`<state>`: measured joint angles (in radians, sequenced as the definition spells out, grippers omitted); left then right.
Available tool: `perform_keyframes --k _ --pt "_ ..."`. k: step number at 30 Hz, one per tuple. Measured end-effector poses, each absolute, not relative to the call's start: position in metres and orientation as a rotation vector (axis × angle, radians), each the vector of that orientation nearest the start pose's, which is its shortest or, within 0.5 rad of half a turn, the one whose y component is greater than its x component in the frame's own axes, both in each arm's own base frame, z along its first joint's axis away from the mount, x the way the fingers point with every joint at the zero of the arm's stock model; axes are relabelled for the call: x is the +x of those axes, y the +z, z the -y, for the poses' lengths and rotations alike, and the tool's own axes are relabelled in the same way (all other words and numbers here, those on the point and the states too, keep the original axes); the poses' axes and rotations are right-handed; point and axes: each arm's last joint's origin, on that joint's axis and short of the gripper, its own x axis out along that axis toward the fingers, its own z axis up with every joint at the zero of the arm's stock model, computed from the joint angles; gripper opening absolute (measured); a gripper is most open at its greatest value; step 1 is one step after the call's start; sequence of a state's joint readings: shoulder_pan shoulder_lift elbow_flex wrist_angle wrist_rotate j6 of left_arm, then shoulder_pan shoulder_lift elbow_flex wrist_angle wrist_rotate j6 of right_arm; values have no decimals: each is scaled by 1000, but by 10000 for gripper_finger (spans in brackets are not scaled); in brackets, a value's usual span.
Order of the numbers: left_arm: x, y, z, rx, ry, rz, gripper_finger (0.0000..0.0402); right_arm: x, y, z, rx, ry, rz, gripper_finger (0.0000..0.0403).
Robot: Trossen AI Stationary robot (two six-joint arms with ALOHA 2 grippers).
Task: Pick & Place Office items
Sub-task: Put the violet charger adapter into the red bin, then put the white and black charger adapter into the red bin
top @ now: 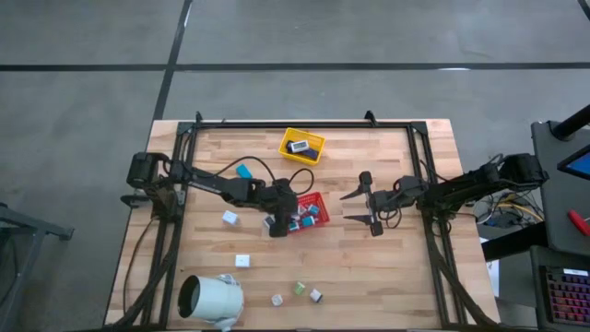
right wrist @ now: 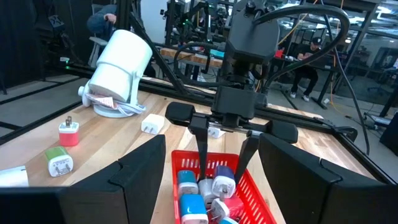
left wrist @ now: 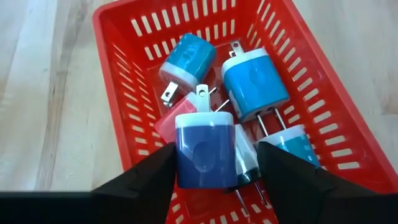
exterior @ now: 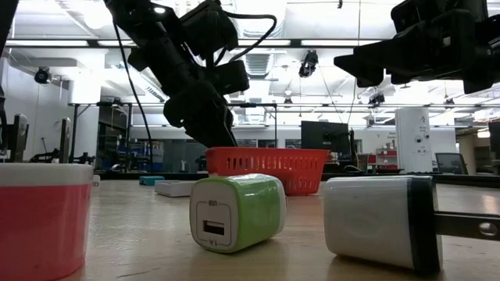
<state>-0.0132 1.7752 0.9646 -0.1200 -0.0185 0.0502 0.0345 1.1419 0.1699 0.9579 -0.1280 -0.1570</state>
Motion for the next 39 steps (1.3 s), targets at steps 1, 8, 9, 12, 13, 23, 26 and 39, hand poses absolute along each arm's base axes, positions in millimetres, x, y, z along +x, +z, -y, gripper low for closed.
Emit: perform_keyframes --k 1,8,9,12,13,23,26,39 --pt "344 148 4 68 -22 -930 227 194 174 -10 -156 163 -1 256" --pt "349 155 4 111 -35 -899 226 194 174 -10 -156 162 -2 256" --pt "349 156 4 119 -37 -895 226 194 174 -10 -156 162 -2 256" --pt "350 159 4 135 -41 -881 226 194 173 -10 -156 159 -4 256" --pt "350 161 4 143 -41 -875 226 194 173 -10 -156 159 -6 256" --pt "349 166 3 184 -39 -864 227 194 173 -10 -156 157 -14 256" --pt "349 166 3 198 -21 -864 227 194 172 -10 -141 157 -25 256" --pt "336 205 11 290 -4 -703 227 200 172 -27 -79 298 -123 256"
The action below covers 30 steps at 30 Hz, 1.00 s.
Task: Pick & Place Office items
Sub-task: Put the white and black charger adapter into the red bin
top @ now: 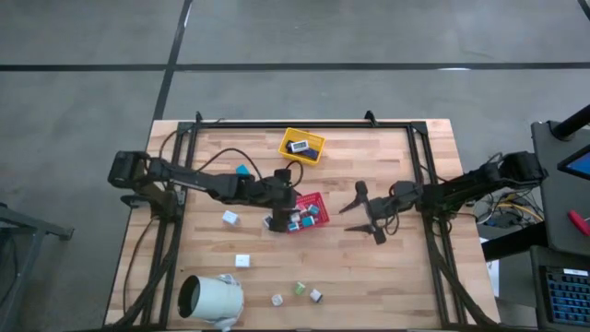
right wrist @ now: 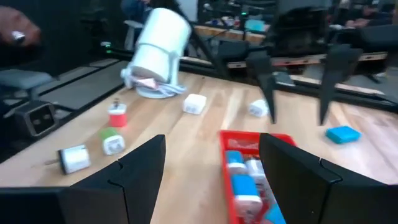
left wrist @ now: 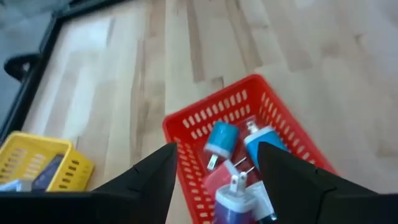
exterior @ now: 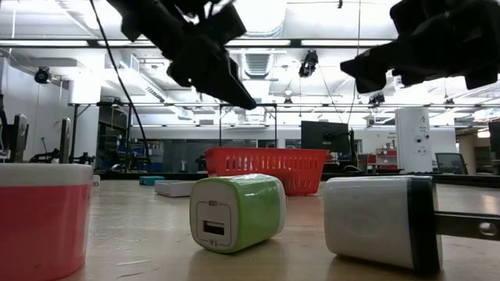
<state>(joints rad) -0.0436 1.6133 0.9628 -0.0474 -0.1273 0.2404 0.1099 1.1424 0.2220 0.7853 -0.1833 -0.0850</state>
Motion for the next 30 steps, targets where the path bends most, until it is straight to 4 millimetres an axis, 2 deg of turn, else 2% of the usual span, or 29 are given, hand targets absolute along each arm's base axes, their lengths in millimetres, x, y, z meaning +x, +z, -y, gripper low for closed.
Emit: perform_keyframes --k 9,18,24,30 --pt "301 194 21 280 6 -565 227 201 173 -54 -16 297 -205 255" --pt "264 186 28 239 -1 -396 227 201 177 -90 81 281 -263 255" --pt "252 180 27 251 -8 -389 227 224 169 -119 88 285 -372 255" --pt "250 179 27 265 -12 -391 227 255 152 -150 131 317 -470 255"
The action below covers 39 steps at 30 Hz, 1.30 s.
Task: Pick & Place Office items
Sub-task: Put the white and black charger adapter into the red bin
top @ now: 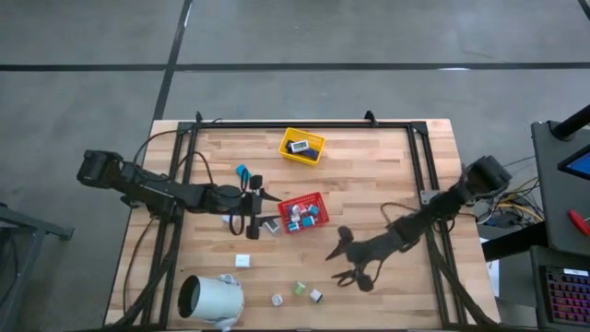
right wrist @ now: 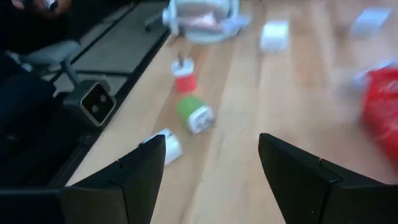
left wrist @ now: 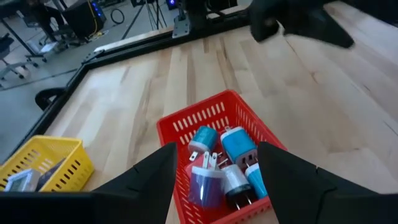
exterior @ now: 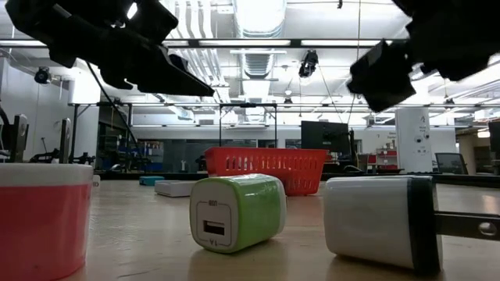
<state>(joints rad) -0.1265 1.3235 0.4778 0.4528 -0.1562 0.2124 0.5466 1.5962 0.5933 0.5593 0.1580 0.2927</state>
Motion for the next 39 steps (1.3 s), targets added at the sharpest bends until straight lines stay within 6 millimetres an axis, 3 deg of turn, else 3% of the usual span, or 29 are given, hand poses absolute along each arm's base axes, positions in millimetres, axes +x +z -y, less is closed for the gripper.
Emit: perform_keyframes --k 6,14,18,23,39 --pt "251 180 27 287 -17 -379 227 277 132 -175 164 301 -626 255" --pt "250 180 27 286 -17 -380 227 286 144 -206 216 359 -679 256" --pt "250 179 27 286 -17 -384 227 289 147 -216 252 336 -694 256" --pt "249 178 27 283 -24 -384 227 295 133 -221 276 257 -764 256" --pt "248 182 29 318 -93 -362 227 343 123 -256 344 106 -892 256"
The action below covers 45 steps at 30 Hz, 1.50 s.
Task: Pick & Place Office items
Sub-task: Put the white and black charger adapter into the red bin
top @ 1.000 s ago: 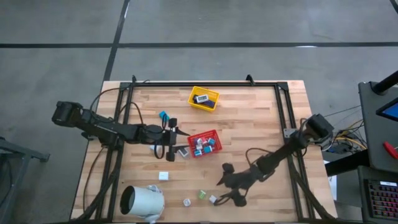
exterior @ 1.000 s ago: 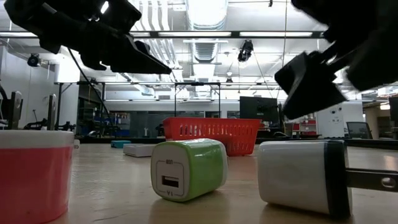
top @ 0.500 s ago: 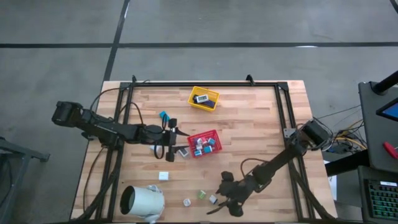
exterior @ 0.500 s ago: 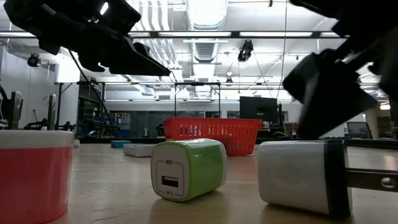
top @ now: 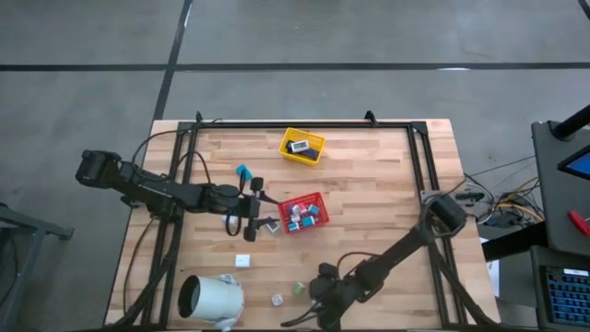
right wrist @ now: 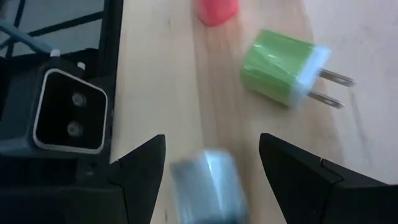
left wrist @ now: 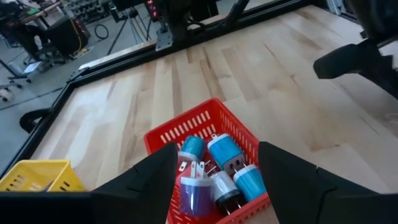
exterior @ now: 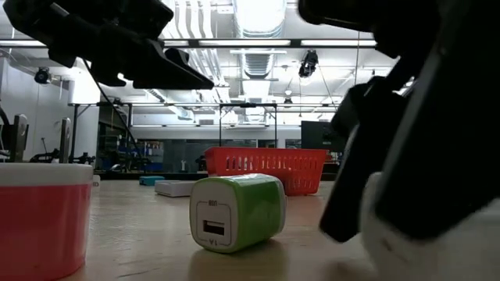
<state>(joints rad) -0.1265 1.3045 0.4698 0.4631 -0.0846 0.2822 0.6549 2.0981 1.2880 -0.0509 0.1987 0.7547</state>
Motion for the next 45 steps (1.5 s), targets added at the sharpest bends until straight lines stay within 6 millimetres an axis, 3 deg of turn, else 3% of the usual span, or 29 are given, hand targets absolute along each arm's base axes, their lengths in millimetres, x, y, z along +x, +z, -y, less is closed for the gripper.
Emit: perform_keyframes --k 5,13,32,40,45 --pt "247 181 29 323 -110 -366 227 350 125 -262 306 69 -950 256" --pt "247 181 29 330 -115 -368 227 346 134 -263 287 61 -959 256" --pt "247 181 29 330 -115 -371 227 335 129 -267 261 20 -1010 253" --pt "247 181 29 330 -115 -370 227 334 129 -267 257 16 -1013 214" --pt "247 181 29 328 -115 -370 227 334 129 -267 255 16 -1015 164"
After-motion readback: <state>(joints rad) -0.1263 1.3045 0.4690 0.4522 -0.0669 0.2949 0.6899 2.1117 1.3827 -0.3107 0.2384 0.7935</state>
